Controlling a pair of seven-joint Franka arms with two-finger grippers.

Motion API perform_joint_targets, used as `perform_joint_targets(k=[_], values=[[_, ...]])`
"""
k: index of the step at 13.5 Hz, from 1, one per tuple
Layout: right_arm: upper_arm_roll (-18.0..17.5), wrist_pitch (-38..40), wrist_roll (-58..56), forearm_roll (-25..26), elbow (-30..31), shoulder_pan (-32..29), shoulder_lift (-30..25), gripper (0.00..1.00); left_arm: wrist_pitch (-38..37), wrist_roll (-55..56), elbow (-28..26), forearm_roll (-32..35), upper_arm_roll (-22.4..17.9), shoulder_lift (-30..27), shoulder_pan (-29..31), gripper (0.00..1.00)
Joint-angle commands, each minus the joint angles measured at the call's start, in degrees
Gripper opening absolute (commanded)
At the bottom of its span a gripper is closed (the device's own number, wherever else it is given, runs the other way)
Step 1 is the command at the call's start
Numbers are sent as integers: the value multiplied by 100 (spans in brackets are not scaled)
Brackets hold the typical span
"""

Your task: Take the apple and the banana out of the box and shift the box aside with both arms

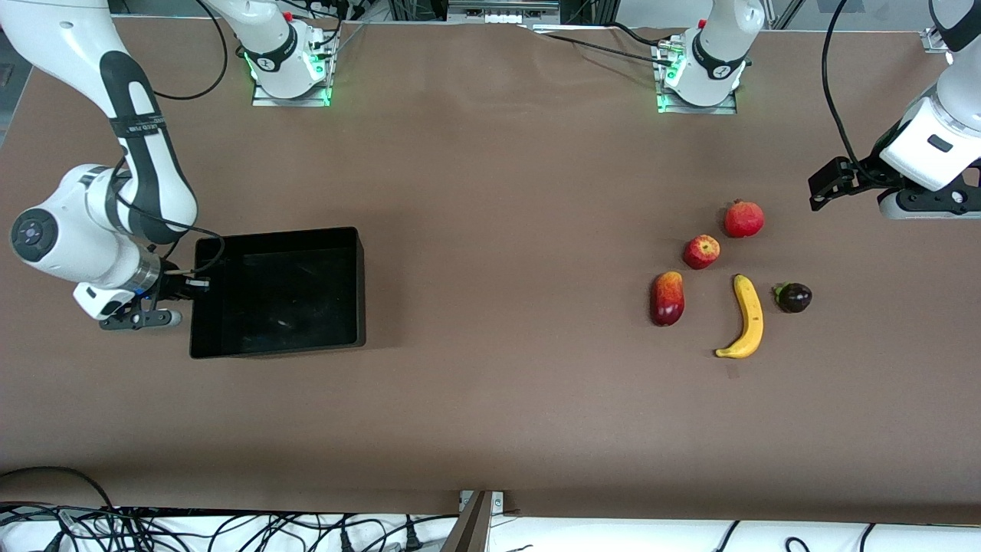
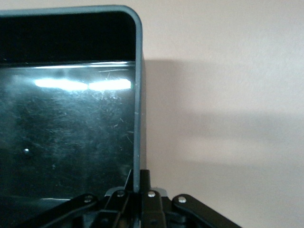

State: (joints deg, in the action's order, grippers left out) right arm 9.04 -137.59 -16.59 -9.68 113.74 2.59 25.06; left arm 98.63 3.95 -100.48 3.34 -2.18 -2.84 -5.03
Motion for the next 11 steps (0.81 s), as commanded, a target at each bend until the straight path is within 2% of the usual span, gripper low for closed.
perform_joint_targets(k=[1,2,3,4,6,8,11], values=[[-69,-470,-108,-183,675,-66,-290,0,-98,1,64,88,7,-41,-33,100],[-60,-436,-90,-183,649,-57,-299,3,-98,1,64,88,7,-41,-33,100],[-69,-392,-73,-183,606,-57,-334,59,-98,-8,64,88,7,-41,-33,100],[-69,-278,-72,-174,483,-57,-387,100,-98,-8,64,88,7,-41,-33,100],[-77,413,-73,-174,-51,-48,-466,100,-98,-8,64,88,7,-41,-33,100],[-69,1432,-46,-174,-806,-48,-484,100,-98,-17,64,88,7,-41,-33,100],[-77,2497,383,245,-1712,170,-580,100,-99,-17,64,88,-2,-41,-33,100]])
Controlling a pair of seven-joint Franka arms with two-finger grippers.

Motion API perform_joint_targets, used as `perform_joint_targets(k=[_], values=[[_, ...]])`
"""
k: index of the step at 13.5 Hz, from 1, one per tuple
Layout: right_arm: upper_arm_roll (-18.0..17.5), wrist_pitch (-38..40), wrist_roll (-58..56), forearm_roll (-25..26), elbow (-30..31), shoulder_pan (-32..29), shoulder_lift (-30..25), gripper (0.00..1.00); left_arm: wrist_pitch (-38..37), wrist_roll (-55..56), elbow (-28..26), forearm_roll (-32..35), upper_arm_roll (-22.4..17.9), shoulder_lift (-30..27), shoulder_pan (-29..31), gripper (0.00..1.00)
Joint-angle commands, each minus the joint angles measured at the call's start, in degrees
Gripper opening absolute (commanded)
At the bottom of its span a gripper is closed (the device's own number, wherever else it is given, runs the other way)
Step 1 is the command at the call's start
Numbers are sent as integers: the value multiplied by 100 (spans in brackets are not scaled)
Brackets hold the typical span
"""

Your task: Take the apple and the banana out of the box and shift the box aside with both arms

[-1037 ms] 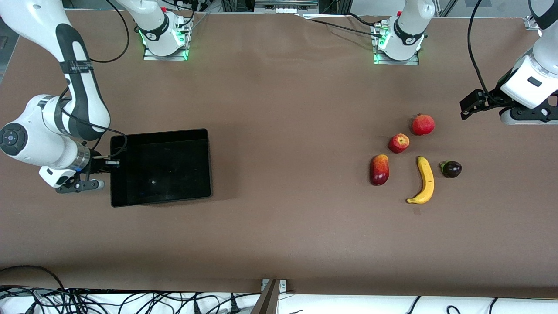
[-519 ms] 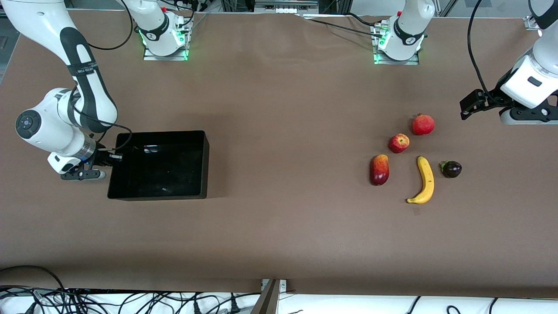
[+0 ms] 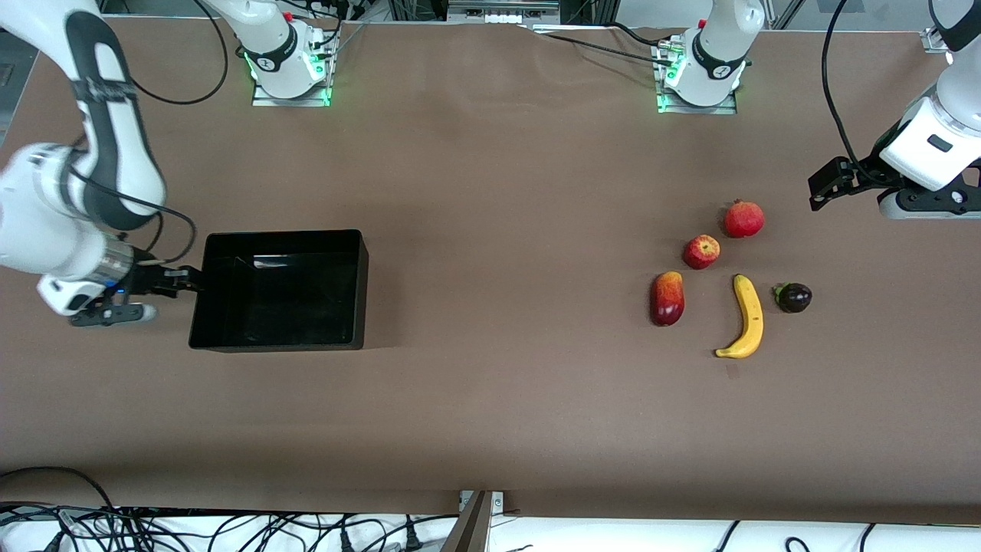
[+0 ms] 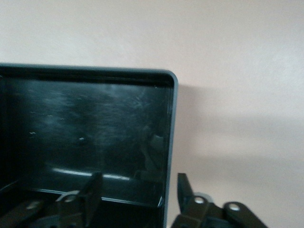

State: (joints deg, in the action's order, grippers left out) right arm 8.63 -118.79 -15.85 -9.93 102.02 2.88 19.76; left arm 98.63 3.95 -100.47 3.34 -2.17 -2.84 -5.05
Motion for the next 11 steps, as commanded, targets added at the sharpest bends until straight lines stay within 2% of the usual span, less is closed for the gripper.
perform_joint_targets(k=[1,3,6,11], values=[[-72,985,537,464,-812,203,-182,100,-107,-17,62,88,6,-41,-31,100],[-90,1750,829,536,-1008,379,-620,100,-107,-17,62,88,-3,-41,-31,100],[-90,2481,882,598,-1008,459,-1420,100,-107,-17,62,88,-3,-41,-31,100],[-72,2817,795,712,-1342,468,-1458,100,-107,-17,62,88,-3,-41,-31,100]])
